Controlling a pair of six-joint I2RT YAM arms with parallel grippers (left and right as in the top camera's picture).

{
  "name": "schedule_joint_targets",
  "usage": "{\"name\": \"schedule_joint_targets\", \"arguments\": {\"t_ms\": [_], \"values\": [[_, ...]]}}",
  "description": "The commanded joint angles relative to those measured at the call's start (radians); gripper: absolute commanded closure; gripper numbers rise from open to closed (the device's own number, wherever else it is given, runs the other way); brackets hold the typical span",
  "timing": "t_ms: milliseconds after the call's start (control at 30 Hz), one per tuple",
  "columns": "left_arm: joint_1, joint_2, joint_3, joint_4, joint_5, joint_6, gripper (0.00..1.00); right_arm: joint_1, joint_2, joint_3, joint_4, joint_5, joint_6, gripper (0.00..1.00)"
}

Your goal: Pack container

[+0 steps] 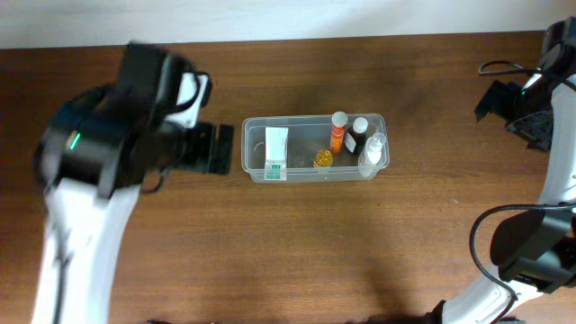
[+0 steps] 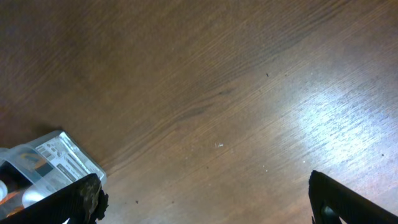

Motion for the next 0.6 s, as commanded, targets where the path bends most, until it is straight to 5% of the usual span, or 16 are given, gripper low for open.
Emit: {"name": "schedule_joint_targets", "arguments": {"t_ms": [0, 267, 567], "values": [[0.002, -0.169, -0.134, 0.084, -0.006, -0.031, 0.00, -0.003, -0.007, 0.002, 0.000, -0.002, 0.001, 0.02], [0.002, -0.515, -0.610, 0.362, -0.010, -0.114, 0.01, -0.003, -0.007, 0.002, 0.000, -0.002, 0.002, 0.02], [0.002, -0.597, -0.879, 0.364, -0.010, -0.123, 0.01, -0.003, -0.007, 0.002, 0.000, -0.002, 0.002, 0.02]]}}
